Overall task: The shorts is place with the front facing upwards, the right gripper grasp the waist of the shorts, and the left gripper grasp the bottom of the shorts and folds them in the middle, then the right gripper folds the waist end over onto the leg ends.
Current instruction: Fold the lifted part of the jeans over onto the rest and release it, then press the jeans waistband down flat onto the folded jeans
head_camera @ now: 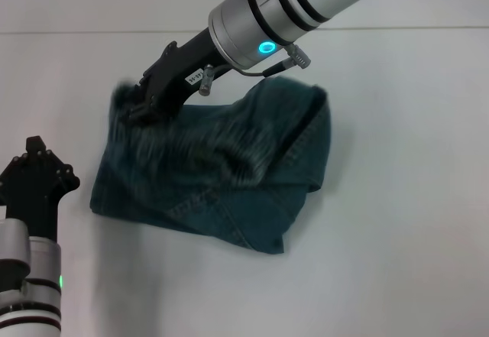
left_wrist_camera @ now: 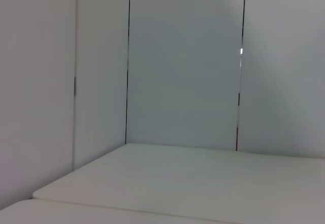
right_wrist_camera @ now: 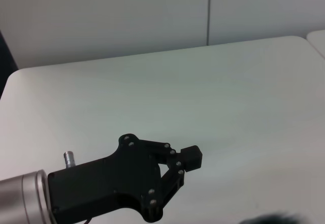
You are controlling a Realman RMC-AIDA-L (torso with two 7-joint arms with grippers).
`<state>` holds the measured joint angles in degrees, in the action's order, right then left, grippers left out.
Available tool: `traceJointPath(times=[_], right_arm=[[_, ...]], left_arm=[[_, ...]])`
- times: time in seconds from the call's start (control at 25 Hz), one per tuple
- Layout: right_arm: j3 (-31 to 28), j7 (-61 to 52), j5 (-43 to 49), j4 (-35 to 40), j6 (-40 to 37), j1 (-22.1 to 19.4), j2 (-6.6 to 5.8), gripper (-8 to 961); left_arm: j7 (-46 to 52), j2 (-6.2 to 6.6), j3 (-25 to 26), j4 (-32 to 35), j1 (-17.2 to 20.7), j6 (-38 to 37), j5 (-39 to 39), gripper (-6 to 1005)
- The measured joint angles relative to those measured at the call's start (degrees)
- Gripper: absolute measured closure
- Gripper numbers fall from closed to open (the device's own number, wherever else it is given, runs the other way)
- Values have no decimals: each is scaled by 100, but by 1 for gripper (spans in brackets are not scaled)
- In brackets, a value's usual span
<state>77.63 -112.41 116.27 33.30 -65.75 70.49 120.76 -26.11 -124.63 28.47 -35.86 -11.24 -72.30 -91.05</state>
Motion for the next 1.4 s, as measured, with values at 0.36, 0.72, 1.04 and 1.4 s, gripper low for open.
traceJointPath(times=[0.36,0.72,1.04,1.4], right_arm=[[-7,39,-18,246,22,-104,-30,476],[-820,370,-904,2790,-286,-2739,-108,342],[-1964,1327,-1861,2991,-761,-4306,-123,341],[-1996,2149,-167,4015,-2639,-4538,-151,340]], left_arm=[[0,0,125,19,8,-55,0,997],[30,25,-480,114,-64,-799,-356,998],[605,125,-520,262,-354,-601,-1718,998],[2441,187,-77,1007,-434,-655,-1843,998]])
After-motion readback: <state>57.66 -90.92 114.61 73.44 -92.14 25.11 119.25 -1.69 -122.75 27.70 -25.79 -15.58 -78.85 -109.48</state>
